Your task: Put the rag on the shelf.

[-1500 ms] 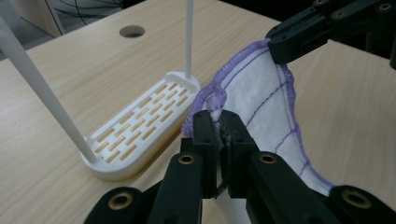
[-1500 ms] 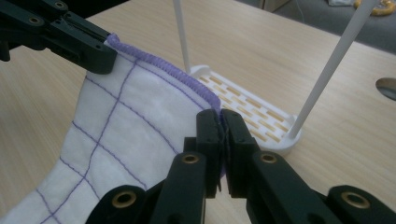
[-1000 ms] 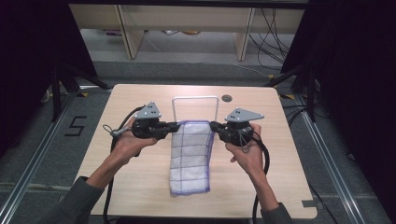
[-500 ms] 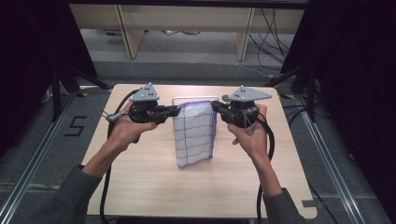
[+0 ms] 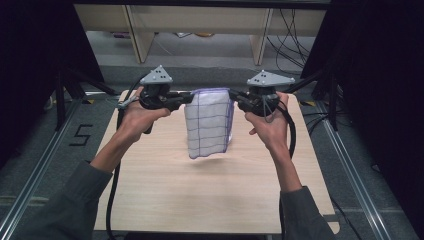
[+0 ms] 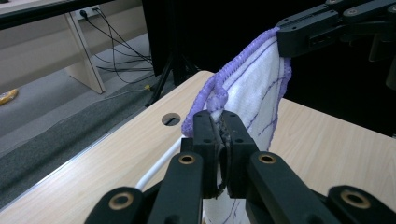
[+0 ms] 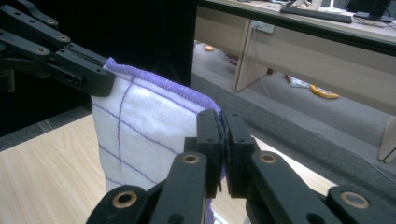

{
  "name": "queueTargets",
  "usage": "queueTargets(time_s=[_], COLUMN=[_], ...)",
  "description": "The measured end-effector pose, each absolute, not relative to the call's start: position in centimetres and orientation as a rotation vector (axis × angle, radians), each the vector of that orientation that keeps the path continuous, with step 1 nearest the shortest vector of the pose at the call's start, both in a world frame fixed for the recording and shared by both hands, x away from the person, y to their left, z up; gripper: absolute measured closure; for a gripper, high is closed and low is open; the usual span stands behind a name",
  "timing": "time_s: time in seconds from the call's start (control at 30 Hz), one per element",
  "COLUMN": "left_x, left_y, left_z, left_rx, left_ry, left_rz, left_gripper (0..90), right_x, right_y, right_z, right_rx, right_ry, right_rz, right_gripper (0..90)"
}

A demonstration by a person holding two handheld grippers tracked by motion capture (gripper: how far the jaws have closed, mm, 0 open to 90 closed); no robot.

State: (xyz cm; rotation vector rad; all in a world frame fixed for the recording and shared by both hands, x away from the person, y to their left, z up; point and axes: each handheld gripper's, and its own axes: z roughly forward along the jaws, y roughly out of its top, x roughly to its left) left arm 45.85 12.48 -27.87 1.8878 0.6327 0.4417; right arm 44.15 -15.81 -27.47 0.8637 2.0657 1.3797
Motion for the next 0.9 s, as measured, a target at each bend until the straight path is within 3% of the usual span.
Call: queueTargets(time_s=[0.9], left_x=[49.7], left_y=[12.2], left_z=[-24.4], left_rx=[1.806], left_ry=[0.717], left_rz=[0.494], left_gripper=[85.5], right_x=[48.0], right_y=[-15.0], right_z=[-23.5], right_rx=[0.907], right_ry=[1.998], right_rz=[1.391], right_gripper=[87.4])
